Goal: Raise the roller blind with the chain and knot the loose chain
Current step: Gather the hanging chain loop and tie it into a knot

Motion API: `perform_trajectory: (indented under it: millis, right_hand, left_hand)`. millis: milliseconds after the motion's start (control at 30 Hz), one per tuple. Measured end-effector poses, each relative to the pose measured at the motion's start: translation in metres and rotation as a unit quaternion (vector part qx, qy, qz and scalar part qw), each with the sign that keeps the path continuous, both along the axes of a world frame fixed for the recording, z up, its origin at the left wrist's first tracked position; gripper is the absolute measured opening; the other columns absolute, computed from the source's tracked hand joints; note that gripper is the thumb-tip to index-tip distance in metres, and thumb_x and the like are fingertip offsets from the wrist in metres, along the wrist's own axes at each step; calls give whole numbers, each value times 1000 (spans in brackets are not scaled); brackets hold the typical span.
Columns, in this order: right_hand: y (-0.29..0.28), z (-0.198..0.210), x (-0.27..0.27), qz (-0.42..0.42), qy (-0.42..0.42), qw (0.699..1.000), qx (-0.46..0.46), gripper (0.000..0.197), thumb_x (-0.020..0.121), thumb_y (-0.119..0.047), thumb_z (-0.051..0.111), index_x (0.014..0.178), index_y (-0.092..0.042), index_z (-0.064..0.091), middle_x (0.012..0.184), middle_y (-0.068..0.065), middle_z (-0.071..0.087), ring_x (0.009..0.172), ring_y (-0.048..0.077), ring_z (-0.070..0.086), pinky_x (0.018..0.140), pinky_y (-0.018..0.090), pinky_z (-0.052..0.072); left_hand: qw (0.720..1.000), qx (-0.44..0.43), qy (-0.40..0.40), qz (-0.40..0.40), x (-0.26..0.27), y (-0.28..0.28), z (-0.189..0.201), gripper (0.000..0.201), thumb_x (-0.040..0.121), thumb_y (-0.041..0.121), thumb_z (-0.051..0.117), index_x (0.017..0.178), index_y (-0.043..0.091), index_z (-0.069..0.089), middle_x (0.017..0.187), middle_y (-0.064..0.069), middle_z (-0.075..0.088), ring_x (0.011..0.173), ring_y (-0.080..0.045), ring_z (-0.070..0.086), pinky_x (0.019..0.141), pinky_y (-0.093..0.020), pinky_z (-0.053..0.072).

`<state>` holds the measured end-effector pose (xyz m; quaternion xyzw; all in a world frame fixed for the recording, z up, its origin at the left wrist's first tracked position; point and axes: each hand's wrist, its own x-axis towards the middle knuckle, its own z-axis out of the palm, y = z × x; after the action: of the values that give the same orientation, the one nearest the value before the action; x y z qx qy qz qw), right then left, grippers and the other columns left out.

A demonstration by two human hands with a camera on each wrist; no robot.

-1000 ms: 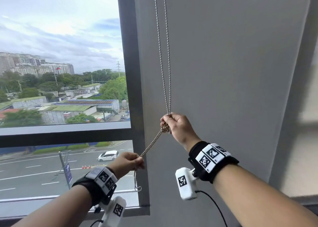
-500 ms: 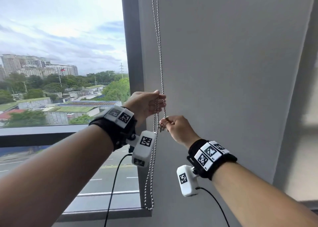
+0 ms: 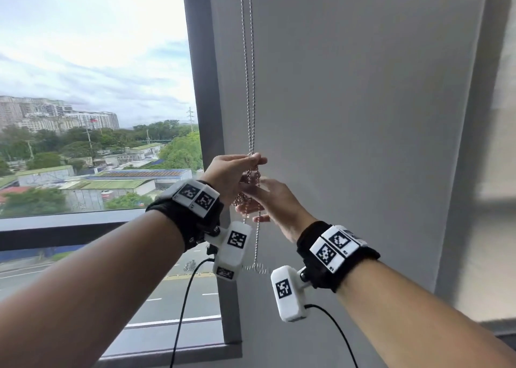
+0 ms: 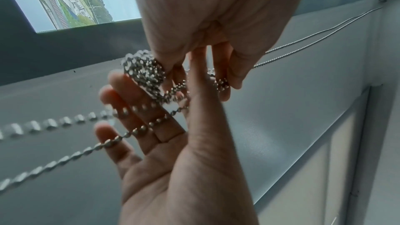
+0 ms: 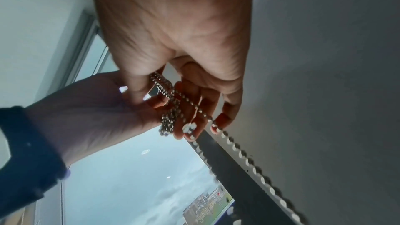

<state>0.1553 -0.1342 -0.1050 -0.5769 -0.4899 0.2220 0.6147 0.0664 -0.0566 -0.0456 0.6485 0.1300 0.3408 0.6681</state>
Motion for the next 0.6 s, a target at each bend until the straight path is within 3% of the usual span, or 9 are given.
perform_trajectory:
  millis: [67, 133, 167, 233, 267, 333, 400, 500, 600]
  right_hand:
    - [-1, 1, -1, -38, -4, 999, 30, 34, 88, -32, 69, 117, -18, 60, 87, 14, 75, 67, 19, 66, 59, 26, 51]
    - [-2, 0, 1, -90, -10, 995, 44, 36, 90, -16, 66, 124, -14, 57, 80, 16, 71, 62, 18, 63, 56, 23, 51]
    - [-2, 0, 5, -120, -33, 991, 46, 30, 90, -13, 64, 120, -9, 61, 77, 14, 71, 60, 15, 63, 57, 22, 52]
    - [-2, 1, 10, -158, -76, 983, 57, 17, 89, -18, 65, 101, -7, 70, 74, 10, 71, 58, 11, 63, 61, 25, 52]
    - [-3, 2, 12, -166, -86, 981, 61, 14, 88, -21, 67, 92, -8, 73, 74, 9, 73, 60, 11, 63, 64, 28, 53]
    - [-3, 6, 17, -179, -107, 976, 60, 15, 85, -25, 72, 83, -11, 75, 80, 8, 75, 69, 13, 63, 71, 28, 53]
    - [-4, 10, 20, -191, -126, 971, 62, 16, 82, -27, 76, 84, -12, 78, 79, 6, 76, 71, 13, 62, 68, 21, 50]
    - [2, 16, 18, -211, -148, 964, 58, 21, 78, -31, 80, 75, -11, 78, 61, 0, 67, 55, 12, 53, 59, 23, 46]
    - [6, 19, 13, -203, -121, 969, 65, 24, 77, -29, 81, 67, -8, 75, 58, 10, 69, 48, 19, 56, 60, 38, 57]
  left_hand:
    - [1000, 13, 18, 1, -3, 3, 0, 34, 83, 17, 66, 108, -7, 64, 88, -14, 64, 76, -28, 60, 59, -35, 53]
    - [998, 40, 38, 16, -5, 5, -1, 32, 80, 20, 68, 104, -2, 68, 91, -10, 66, 85, -24, 63, 64, -37, 51]
    - [997, 51, 48, 26, -5, 6, -1, 31, 80, 22, 69, 102, 1, 70, 89, -8, 67, 85, -22, 64, 62, -34, 46]
    - [996, 53, 53, 36, -7, 6, -1, 24, 80, 18, 68, 98, 2, 71, 83, -6, 66, 83, -22, 65, 59, -30, 37]
    - [997, 50, 48, 37, -8, 6, -1, 20, 82, 12, 64, 97, 1, 71, 83, -9, 64, 82, -24, 65, 60, -31, 38]
    - [998, 47, 32, 35, -9, 7, -1, 22, 83, -3, 52, 96, -4, 69, 86, -16, 61, 80, -31, 66, 73, -37, 50]
    - [998, 53, 23, 33, -10, 9, -4, 33, 81, -14, 40, 96, -7, 67, 83, -17, 62, 77, -34, 67, 81, -45, 57]
    - [996, 79, 18, 33, -12, 12, -7, 30, 80, -16, 48, 98, -3, 68, 82, -14, 67, 70, -26, 69, 70, -48, 58]
    - [996, 82, 1, 42, -15, 14, -6, 28, 77, -13, 59, 100, 0, 69, 89, -14, 71, 69, -22, 70, 58, -43, 59]
